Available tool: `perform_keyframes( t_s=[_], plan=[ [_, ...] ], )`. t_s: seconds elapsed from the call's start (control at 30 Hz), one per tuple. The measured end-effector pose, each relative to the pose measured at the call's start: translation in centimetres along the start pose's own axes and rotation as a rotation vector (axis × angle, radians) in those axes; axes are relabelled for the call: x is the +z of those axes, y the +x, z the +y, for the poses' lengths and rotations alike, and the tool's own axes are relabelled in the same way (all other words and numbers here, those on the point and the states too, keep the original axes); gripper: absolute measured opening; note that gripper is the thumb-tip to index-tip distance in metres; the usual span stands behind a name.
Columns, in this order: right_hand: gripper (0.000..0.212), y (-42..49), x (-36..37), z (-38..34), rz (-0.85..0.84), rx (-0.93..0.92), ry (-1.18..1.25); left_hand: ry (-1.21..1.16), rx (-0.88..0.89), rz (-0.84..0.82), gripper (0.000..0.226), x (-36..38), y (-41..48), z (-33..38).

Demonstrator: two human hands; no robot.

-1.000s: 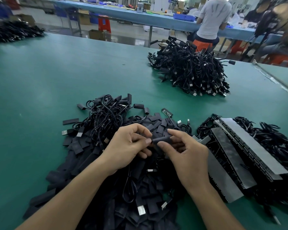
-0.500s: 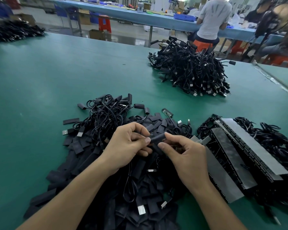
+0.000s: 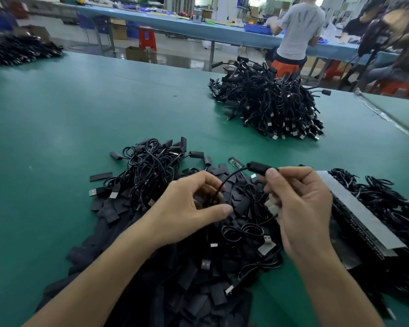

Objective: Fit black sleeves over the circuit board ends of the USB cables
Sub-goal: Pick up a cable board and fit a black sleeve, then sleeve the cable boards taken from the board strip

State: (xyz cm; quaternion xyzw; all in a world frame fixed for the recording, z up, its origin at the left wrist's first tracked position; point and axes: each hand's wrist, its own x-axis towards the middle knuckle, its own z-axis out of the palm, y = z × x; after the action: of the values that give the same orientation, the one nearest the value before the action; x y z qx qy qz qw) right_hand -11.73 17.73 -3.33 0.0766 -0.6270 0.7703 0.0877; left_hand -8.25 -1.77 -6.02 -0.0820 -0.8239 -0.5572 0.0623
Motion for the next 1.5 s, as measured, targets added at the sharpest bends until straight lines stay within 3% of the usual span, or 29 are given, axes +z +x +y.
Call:
perform_keyframes(
  t_s=[0.1,0.23,0.33,0.4,0.5,0.6,0.73,0.87,1.0,1.1,1.2,1.27,1.37,1.5],
  plan=[
    [0.01,0.0,0.1,-1.3,0.038,0.025,0.058,0.053,-0.005,-0.012,0.013,-0.3,0.2,0.3],
    [0.018,0.0,-0.4,-1.6,-0.036,0.002,-0.378,0.001,-0.063,0.276,0.014,-1.9,0.9,-0.1],
    [0.018,0.1,-1.2,-1.5,-0.285,0.044,-0.775,0.038,-0.143,0.56,0.025,-3.7,1.0,-0.8],
    [0.022,0.0,-1.3,-1.6,-0.536,0.104,-1.005,0.104,-0.192,0.649,0.041,-4.5,1.0,-1.4],
    [0.042,-0.5,-1.0,-1.3,-0.813,0.178,-1.225,0.152,-0.252,0.61,0.069,-4.7,1.1,-1.8],
    [0.031,-0.7,-0.8,-1.1,-0.818,0.105,-1.326,0.257,-0.23,0.532,0.075,-4.0,1.2,-1.4],
    [0.015,-0.6,-1.1,-1.4,-0.636,0.003,-1.211,0.397,-0.165,0.565,0.06,-3.1,0.7,-0.7],
    [0.02,-0.5,-0.5,-2.7,-0.343,-0.229,-0.92,0.406,-0.034,0.63,0.018,-2.4,0.5,0.7],
    [0.022,-0.5,-0.1,-3.9,-0.121,-0.268,-0.431,0.015,-0.008,0.298,0.015,-1.6,0.3,2.0],
    [0.019,-0.7,0.3,-3.7,-0.162,-0.104,-0.237,-0.219,-0.005,0.023,0.032,-0.8,0.0,2.6],
    [0.013,-1.0,0.8,-2.6,-0.271,0.032,-0.219,-0.251,-0.032,-0.121,0.027,0.2,-0.2,2.9],
    [0.015,-1.2,0.9,-2.1,-0.276,0.043,-0.215,-0.228,-0.049,-0.106,0.019,0.7,-0.2,3.0],
    [0.026,-1.1,0.9,-1.8,-0.305,0.047,-0.239,-0.303,-0.135,0.036,0.025,0.7,0.0,2.8],
    [0.039,-1.2,0.4,-1.7,-0.482,0.139,-0.506,-0.532,-0.216,0.224,0.013,0.3,0.4,2.3]
  ],
)
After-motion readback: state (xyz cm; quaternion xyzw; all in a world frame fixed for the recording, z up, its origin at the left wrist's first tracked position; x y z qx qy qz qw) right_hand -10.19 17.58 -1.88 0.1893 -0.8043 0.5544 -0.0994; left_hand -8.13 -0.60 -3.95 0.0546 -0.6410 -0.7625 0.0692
